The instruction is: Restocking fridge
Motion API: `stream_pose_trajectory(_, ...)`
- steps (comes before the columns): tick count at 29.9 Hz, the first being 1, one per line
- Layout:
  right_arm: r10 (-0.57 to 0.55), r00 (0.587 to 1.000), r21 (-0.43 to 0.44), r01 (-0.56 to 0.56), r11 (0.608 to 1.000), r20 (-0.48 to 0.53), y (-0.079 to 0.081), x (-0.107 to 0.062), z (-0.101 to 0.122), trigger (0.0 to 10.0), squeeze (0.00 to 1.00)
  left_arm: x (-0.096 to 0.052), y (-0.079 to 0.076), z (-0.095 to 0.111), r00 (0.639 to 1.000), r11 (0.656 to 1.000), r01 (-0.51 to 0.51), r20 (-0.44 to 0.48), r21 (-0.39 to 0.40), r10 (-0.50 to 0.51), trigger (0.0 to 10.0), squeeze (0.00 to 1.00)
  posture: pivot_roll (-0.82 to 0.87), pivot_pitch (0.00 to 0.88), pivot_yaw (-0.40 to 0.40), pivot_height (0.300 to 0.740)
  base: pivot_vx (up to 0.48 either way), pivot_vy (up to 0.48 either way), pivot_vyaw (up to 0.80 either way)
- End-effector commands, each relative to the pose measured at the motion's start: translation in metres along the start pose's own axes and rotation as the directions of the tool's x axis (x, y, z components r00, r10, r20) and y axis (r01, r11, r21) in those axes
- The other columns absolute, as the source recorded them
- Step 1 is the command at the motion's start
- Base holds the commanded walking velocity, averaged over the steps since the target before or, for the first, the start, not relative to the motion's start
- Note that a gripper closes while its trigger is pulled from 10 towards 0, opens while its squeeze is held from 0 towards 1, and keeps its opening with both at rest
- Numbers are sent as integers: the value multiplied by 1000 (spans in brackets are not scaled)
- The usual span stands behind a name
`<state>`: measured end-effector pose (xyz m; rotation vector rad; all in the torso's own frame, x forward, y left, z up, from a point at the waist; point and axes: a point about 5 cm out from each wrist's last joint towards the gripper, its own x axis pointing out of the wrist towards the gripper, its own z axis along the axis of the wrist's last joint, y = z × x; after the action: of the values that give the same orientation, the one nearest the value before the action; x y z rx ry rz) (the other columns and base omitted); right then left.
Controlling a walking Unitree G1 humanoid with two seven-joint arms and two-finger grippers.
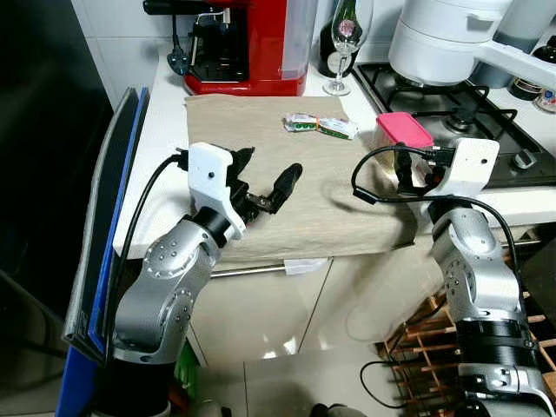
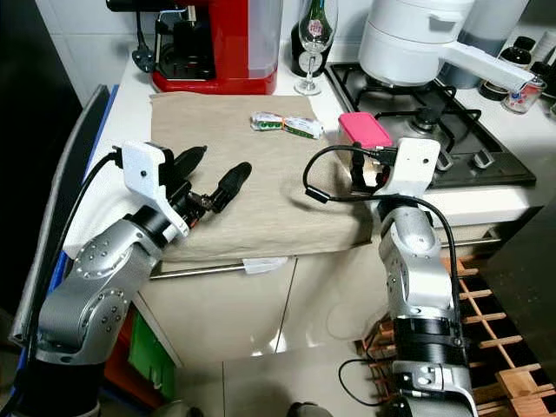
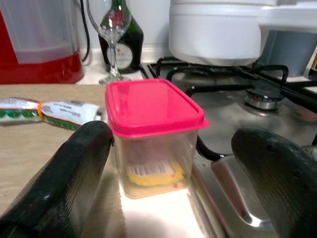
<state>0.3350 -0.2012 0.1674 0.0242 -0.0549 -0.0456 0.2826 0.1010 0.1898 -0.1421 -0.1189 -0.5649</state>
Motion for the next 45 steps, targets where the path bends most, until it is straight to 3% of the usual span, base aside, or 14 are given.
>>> stream_pose_trajectory(1, -7, 1000, -26, 7, 1000, -2, -5, 4, 4, 10000, 0, -3, -5, 0, 1000, 1000, 22, 1, -22, -22, 10000, 0, 17, 23, -9, 740, 0, 0, 0)
stream_pose_trajectory(19, 27, 998, -59, -30, 998, -65, -13, 20, -1, 10000, 0, -9, -7, -2, 1000, 999, -1, -6, -42, 1, 10000, 0, 29, 36, -25, 740, 0, 0, 0)
stream_pose_trajectory(33, 63, 995, -51, -68, 996, -80, -5, 34, -7, 10000, 0, -12, -7, -3, 1000, 999, -13, -18, -37, 12, 10000, 0, 43, 57, -23, 740, 0, 0, 0)
stream_pose_trajectory(45, 48, 995, 95, -40, 995, -84, 0, 47, -12, 10000, 0, -13, -6, -2, 999, 1000, -16, -28, -27, 16, 10000, 0, 50, 72, -16, 740, 0, 0, 0)
